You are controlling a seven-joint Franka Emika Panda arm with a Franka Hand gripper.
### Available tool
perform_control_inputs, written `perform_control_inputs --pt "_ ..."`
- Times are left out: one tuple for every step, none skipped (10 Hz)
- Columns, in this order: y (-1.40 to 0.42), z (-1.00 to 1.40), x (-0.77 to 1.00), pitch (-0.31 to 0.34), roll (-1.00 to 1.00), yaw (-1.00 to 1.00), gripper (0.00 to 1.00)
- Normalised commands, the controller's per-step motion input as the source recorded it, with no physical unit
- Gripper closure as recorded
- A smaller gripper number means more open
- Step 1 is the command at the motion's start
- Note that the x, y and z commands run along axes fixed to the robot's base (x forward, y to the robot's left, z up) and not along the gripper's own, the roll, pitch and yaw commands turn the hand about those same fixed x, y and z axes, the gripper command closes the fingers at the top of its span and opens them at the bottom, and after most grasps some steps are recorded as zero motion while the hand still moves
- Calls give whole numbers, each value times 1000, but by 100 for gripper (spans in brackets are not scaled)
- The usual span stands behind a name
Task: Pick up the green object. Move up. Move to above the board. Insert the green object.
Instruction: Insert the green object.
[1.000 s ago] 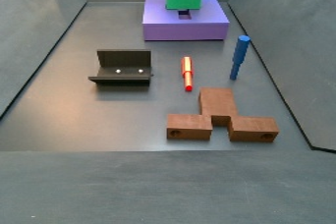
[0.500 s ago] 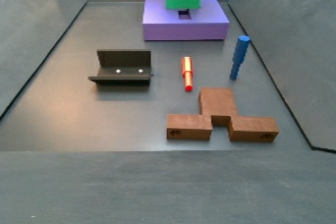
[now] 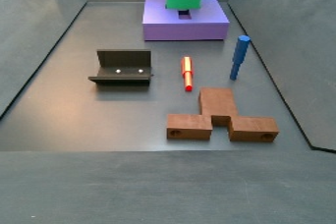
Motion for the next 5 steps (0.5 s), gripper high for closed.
perform_control_inputs --pt "231 -711 63 -23 -86 0 100" --pt "211 -866 34 -66 -109 0 100" --pt "163 -971 0 -76 -74 0 100" --pt "157 -1000 0 -53 -24 0 100" --pt "77 -1000 -6 -70 0 0 100"
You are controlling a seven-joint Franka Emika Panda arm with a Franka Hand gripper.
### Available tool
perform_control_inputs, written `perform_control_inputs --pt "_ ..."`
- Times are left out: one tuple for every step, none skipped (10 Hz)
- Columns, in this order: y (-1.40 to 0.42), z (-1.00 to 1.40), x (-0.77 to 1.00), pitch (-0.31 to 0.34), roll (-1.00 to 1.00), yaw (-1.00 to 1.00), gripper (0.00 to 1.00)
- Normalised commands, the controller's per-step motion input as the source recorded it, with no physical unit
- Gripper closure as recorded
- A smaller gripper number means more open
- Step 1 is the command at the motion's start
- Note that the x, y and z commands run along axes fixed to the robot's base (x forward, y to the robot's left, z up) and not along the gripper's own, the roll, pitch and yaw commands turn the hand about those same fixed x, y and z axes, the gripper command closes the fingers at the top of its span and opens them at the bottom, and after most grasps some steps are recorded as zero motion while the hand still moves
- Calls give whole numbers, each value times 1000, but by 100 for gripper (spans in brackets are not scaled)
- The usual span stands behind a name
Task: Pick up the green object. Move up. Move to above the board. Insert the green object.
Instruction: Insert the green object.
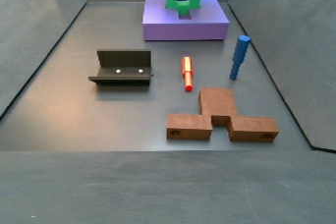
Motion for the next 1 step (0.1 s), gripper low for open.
perform_control_inputs --pt "0 0 0 0 0 0 100"
